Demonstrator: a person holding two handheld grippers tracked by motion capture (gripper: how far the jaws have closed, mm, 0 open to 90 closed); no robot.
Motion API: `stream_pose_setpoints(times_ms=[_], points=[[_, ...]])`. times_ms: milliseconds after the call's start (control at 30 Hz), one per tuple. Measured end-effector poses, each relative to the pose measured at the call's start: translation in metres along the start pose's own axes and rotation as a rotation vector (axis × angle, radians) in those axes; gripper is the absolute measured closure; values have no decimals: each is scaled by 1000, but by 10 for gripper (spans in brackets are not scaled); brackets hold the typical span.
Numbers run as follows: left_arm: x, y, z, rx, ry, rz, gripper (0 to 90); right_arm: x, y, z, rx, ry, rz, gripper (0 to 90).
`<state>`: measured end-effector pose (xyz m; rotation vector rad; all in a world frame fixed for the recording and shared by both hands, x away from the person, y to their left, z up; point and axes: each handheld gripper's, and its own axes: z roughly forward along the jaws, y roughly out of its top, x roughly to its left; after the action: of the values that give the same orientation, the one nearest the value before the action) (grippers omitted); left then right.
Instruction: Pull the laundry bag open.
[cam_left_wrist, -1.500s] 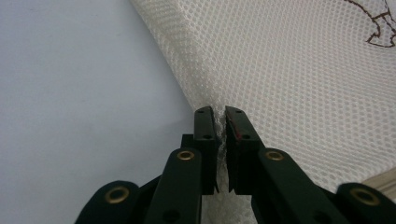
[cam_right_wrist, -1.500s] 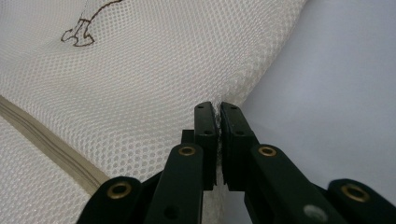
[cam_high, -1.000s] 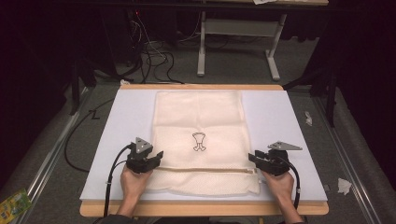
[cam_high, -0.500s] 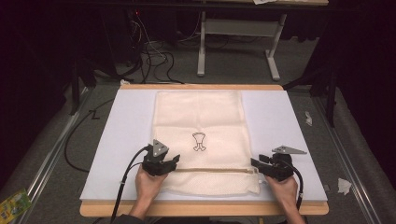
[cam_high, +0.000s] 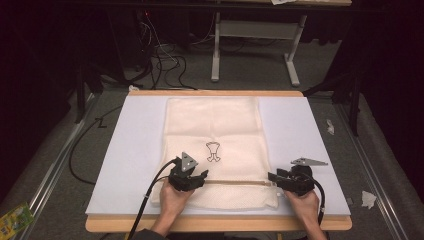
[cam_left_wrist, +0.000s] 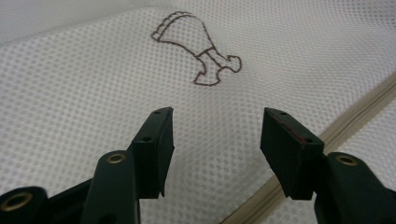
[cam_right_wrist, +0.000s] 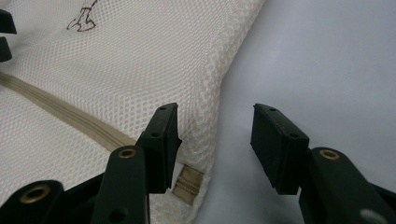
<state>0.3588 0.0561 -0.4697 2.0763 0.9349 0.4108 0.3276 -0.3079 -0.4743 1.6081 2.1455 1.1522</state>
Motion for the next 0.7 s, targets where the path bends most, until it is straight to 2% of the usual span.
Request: stream_pose_setpoints(times_ms=[33, 267, 467, 533, 667, 700], points=[[-5, 1, 3, 3, -10, 13, 434, 1, 0, 1, 11, 8, -1, 520], [-18, 4, 15, 9, -34, 30, 433, 5, 2, 5, 31, 30, 3, 550], [-24, 5, 24, 25, -32, 50, 439, 12, 6, 10, 52, 56, 1, 569], [-26, 4, 27, 25, -20, 62, 439, 12, 8, 12, 58, 64, -1, 584], [-28, 5, 28, 27, -7, 73, 439, 12, 8, 13, 61, 61, -11, 646], [-27, 5, 28, 30, -10, 66, 438, 11, 8, 13, 63, 58, -23, 730]])
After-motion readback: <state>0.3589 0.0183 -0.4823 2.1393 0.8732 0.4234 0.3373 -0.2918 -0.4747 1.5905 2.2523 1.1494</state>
